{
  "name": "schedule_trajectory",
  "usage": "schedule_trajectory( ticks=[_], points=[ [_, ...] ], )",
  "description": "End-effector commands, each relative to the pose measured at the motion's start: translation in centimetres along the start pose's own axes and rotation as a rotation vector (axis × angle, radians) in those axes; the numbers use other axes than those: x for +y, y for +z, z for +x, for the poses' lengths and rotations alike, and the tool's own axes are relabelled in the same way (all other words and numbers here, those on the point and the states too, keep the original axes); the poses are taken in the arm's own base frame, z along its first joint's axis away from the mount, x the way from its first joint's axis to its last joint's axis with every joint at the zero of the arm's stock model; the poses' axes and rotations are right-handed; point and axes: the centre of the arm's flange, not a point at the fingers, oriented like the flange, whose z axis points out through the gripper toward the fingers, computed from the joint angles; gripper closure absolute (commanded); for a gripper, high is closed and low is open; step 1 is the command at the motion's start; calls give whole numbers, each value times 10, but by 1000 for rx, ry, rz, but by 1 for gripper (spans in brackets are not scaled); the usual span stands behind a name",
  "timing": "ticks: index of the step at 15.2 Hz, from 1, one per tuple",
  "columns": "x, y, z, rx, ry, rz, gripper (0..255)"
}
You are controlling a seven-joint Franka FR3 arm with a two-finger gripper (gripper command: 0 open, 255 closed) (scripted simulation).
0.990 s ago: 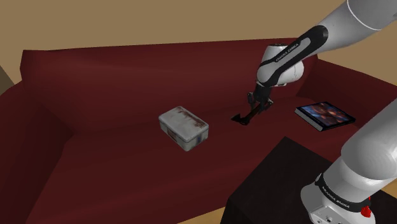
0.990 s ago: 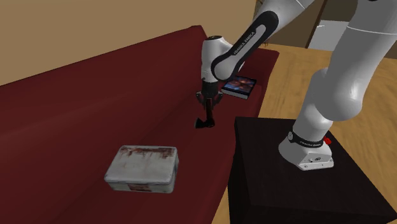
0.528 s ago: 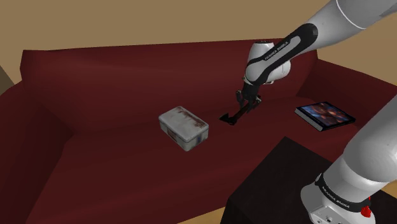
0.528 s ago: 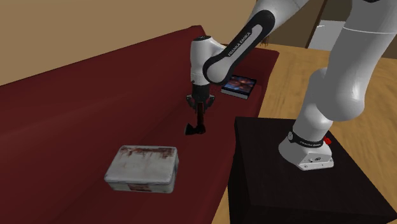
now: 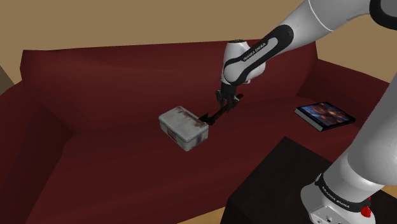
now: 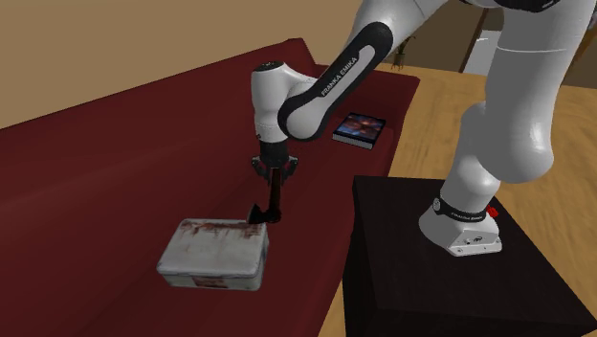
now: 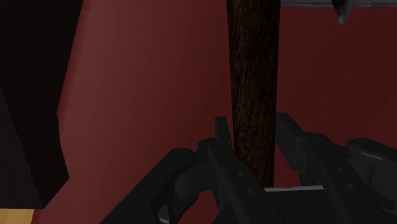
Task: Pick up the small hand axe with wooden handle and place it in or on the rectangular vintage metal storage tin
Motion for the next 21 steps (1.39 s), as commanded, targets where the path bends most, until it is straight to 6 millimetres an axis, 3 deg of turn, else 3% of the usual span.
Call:
schedule_trajectory(
  ticks=[1,16,21],
  points=[
    [-16,-1,-21,0,2,0,255],
    [-158,-2,-163,0,2,0,255],
    [-157,25,-163,0,2,0,255]
  ],
)
